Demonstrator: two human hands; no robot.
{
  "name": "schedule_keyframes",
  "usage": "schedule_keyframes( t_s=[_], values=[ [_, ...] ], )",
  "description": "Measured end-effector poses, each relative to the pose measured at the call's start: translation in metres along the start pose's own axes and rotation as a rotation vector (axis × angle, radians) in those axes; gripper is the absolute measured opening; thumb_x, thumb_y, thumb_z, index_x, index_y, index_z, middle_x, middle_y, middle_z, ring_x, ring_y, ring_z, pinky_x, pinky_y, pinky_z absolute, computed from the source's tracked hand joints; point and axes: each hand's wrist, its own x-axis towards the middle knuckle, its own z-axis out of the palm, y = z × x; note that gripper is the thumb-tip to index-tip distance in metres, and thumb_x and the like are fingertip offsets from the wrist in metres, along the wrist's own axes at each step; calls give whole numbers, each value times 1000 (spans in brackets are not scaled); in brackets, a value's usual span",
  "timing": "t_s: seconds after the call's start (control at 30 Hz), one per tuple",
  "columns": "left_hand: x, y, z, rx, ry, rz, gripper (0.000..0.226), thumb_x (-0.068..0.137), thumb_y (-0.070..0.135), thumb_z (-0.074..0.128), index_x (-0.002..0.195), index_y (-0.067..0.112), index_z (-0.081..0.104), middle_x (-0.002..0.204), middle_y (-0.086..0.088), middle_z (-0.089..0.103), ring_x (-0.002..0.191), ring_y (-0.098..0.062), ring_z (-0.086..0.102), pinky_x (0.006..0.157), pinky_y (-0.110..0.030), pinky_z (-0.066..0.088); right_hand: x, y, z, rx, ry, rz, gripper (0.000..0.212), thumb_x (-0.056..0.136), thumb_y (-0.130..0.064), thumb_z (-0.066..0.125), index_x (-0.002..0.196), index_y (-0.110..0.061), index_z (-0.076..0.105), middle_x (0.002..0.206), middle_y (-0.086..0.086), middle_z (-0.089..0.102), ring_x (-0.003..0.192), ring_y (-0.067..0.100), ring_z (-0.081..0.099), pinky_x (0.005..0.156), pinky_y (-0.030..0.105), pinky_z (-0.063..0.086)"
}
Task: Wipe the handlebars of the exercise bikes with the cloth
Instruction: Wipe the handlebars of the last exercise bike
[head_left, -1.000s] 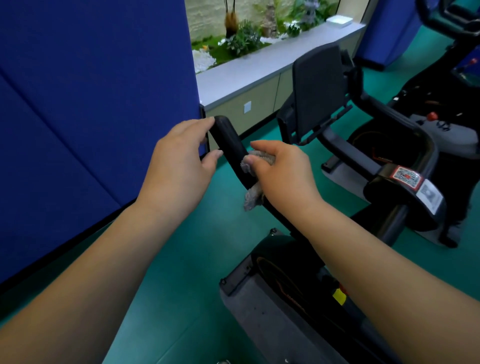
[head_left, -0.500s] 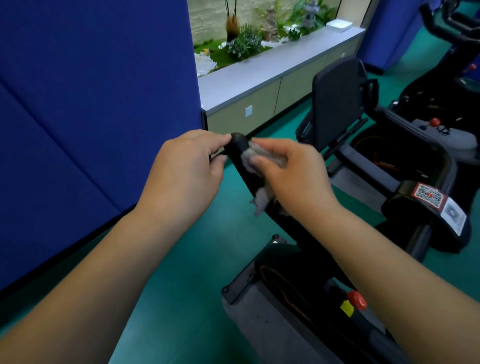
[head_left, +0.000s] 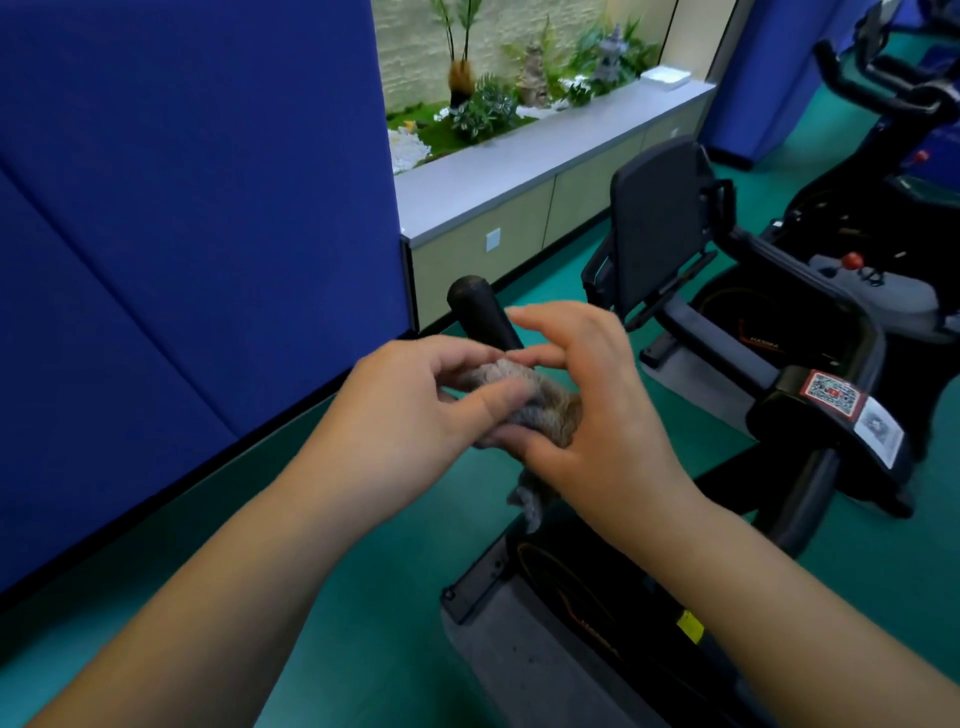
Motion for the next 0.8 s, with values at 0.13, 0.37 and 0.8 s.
schedule_keyframes(
  t_s=[0.13,0.37,0.8],
  values=[
    [-12,-11,-5,-230,34,-111,13,73,22,77,84,22,72,78,3,73,73,-14,70,74,-35,57,-9,-3,10,40,-67,93,72,67,-28,84,125,-36,42,117,-10,49,96,6,59,83,14,48],
    [-27,-36,-14,-490,202,-232,6,75,12,73,81,15,71,69,0,72,62,-9,65,57,-19,51,-21,-8,12,311,-336,313,45,80,-28,68,118,-35,44,96,-3,66,81,20,67,73,42,57],
    [-54,-43,10,-81,173,186,36,90,31,49,124,34,57,126,22,55,119,9,46,95,-7,35,-32,-6,22,625,-50,353,35,77,7,70,89,-14,44,79,-2,62,68,9,61,59,22,50]
  ],
)
